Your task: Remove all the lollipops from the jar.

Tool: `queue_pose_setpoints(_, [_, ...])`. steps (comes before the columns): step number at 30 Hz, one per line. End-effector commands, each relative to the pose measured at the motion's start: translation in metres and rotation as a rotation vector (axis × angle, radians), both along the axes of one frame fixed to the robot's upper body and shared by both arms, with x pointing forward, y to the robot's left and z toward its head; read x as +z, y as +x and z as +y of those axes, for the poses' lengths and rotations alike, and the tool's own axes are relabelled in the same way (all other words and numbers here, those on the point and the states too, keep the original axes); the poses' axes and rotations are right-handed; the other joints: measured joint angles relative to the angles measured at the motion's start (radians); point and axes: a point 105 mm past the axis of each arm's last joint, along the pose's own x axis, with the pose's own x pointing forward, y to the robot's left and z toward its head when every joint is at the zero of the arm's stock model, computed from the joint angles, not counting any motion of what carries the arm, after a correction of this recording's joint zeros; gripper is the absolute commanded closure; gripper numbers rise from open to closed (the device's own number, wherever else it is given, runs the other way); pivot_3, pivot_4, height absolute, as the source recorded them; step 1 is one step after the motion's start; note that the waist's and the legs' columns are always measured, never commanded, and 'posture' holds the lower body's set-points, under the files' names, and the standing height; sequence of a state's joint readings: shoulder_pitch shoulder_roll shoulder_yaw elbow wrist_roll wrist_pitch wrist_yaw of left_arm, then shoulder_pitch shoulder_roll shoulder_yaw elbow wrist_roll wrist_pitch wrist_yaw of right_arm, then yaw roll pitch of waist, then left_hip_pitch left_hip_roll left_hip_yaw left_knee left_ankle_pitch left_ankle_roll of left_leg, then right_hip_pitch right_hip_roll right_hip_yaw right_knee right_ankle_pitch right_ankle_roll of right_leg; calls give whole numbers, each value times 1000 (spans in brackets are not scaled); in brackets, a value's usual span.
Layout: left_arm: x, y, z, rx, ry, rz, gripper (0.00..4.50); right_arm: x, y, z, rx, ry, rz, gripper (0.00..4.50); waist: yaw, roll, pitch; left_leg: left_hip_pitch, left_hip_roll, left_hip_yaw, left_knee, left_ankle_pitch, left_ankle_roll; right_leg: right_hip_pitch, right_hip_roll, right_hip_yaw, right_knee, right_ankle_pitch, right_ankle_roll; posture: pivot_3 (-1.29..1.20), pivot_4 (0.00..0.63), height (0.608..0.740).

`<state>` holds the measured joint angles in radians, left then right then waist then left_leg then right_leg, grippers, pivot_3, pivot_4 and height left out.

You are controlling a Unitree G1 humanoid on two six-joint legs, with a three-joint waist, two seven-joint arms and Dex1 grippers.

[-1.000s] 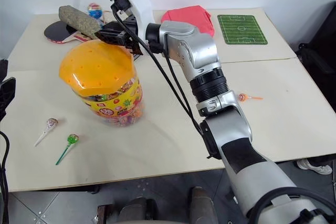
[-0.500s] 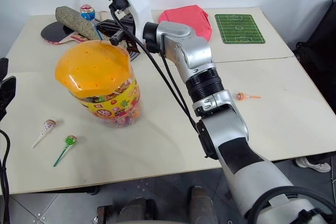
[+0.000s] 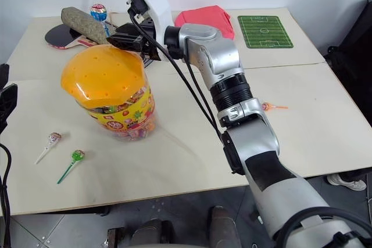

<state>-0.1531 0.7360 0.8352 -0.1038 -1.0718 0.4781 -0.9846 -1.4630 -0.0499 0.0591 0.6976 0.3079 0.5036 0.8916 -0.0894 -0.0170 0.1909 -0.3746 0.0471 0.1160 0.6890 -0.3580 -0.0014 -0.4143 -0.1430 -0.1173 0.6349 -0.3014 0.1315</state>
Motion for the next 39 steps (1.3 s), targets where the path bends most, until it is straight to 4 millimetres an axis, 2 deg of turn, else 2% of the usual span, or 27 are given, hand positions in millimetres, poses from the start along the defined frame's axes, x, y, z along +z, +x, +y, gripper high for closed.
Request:
queue_pose_setpoints(1, [10,-5,-3,-10,12,-52,0,24,-9,15,7,41,-63,2633,-1,0,0,0,0,0,0,0,0,0,0,0,0,0,0,0,150,740])
queue_pose_setpoints(5, [11,-4,-5,-17,13,-54,0,29,-4,21,-30,62,-54,2633,1,0,0,0,0,0,0,0,0,0,0,0,0,0,0,0,150,740])
queue_pose_setpoints(8, [11,-4,-5,-18,14,-57,0,29,-3,21,-36,67,-53,3265,5,0,0,0,0,0,0,0,0,0,0,0,0,0,0,0,150,740])
queue_pose_setpoints(12, [12,-4,-5,-17,16,-58,0,30,-3,20,-29,74,-60,4474,3,0,0,0,0,0,-1,0,0,0,0,0,0,0,0,0,150,740])
queue_pose_setpoints(15, [12,-4,-5,-18,18,-58,0,35,-1,17,-35,102,-66,4474,0,0,0,0,0,0,-2,0,0,0,0,0,-1,0,0,0,150,740])
queue_pose_setpoints(17, [13,-4,-5,-19,16,-63,0,48,-1,11,-32,176,-78,4474,0,0,0,0,0,0,-3,0,0,0,0,0,-2,0,0,0,150,740])
queue_pose_setpoints(22, [15,-7,-11,-78,32,-67,0,100,-8,-22,33,425,-111,4474,3,0,0,0,0,0,-3,0,0,0,1,0,-4,0,0,0,150,740])
queue_pose_setpoints(24, [12,-10,-19,-135,95,-30,0,111,-1,-47,-9,431,-120,4474,4,0,0,0,0,-1,-4,0,0,0,1,-1,-4,0,0,0,150,740])
queue_pose_setpoints(25, [10,-12,-22,-167,124,-9,0,110,4,-59,-43,390,-127,4474,5,-1,0,0,0,-1,-4,0,0,0,1,-1,-4,0,0,0,150,740])
queue_pose_setpoints(27, [5,-17,-31,-231,188,34,0,96,17,-84,-125,244,-123,4474,8,-2,-1,0,0,-1,-4,0,0,1,1,-1,-5,0,0,0,150,740])
queue_pose_setpoints(29, [-2,-23,-43,-297,250,76,0,74,27,-109,-202,85,-70,4474,8,-2,-1,0,-1,-1,-5,0,0,2,1,-1,-7,0,0,0,150,740])
queue_pose_setpoints(33, [-28,-32,-57,-379,379,173,0,-6,34,-182,-364,-257,210,4474,9,-1,-1,0,0,0,-6,0,0,1,1,-1,-7,0,0,0,150,740])
queue_pose_setpoints(34, [-33,-32,-56,-375,385,185,0,-27,31,-198,-404,-324,269,4474,10,0,0,0,0,0,-7,0,0,1,1,0,-8,0,0,0,150,740])
queue_pose_setpoints(37, [-51,-28,-49,-356,421,227,0,-105,15,-248,-491,-609,361,4474,16,2,1,-1,0,2,-7,0,0,-1,1,0,-8,0,0,0,150,740])
queue_pose_setpoints(39, [-57,-26,-47,-349,428,238,0,-126,6,-262,-508,-689,375,4474,20,3,2,-1,0,3,-7,0,-1,-2,1,0,-8,0,0,0,150,740])
